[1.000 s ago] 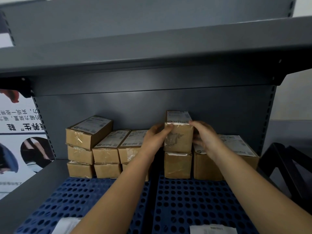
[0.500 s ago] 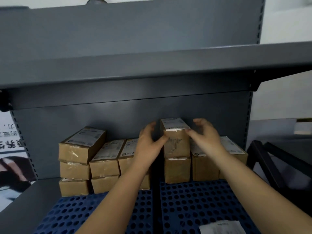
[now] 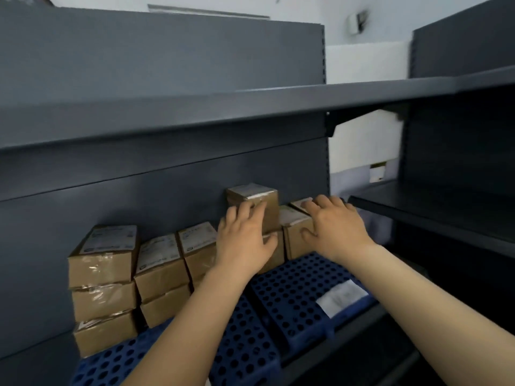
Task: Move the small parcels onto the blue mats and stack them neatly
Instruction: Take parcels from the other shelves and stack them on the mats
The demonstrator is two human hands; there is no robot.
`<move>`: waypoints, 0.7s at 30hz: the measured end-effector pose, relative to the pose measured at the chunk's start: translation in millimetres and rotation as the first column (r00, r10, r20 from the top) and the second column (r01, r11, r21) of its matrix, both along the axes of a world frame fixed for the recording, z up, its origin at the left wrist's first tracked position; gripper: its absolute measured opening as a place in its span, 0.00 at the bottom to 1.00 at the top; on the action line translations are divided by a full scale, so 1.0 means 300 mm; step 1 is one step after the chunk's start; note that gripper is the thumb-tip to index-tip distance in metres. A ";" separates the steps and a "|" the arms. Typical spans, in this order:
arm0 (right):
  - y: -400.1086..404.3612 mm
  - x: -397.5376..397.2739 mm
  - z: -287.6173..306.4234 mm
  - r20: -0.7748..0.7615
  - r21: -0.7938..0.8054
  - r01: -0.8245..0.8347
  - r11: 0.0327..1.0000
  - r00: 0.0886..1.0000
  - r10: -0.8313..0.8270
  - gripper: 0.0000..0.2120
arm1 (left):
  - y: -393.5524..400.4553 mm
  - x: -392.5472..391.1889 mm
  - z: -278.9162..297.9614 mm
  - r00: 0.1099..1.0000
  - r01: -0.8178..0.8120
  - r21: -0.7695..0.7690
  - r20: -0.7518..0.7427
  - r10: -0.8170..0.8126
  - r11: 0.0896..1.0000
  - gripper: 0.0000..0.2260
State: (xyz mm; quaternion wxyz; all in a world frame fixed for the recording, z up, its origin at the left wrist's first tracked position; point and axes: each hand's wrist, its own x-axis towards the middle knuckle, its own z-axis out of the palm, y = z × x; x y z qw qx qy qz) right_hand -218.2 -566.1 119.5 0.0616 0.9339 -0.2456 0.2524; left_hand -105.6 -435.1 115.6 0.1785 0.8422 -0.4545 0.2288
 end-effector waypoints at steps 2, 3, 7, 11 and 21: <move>0.022 -0.068 -0.012 -0.060 0.005 0.064 0.998 0.996 -0.063 0.26 | -0.004 -0.043 -0.014 0.999 0.043 0.046 0.020 -0.044 0.998 0.28; 0.033 -0.104 -0.020 -0.076 -0.001 0.092 0.996 0.993 -0.092 0.25 | -0.008 -0.067 -0.021 0.997 0.063 0.066 0.029 -0.066 0.996 0.28; 0.060 -0.256 -0.037 -0.138 -0.024 0.194 0.981 0.971 -0.195 0.24 | -0.035 -0.169 -0.037 0.986 0.155 0.134 0.034 -0.161 0.979 0.28; 0.057 -0.406 -0.034 -0.178 -0.030 0.299 0.954 0.938 -0.299 0.24 | -0.078 -0.277 -0.045 0.966 0.247 0.142 0.048 -0.256 0.959 0.27; 0.050 -0.890 -0.090 -0.193 0.004 0.531 0.847 0.832 -0.520 0.27 | -0.265 -0.723 -0.126 0.867 0.479 0.194 0.047 -0.496 0.856 0.27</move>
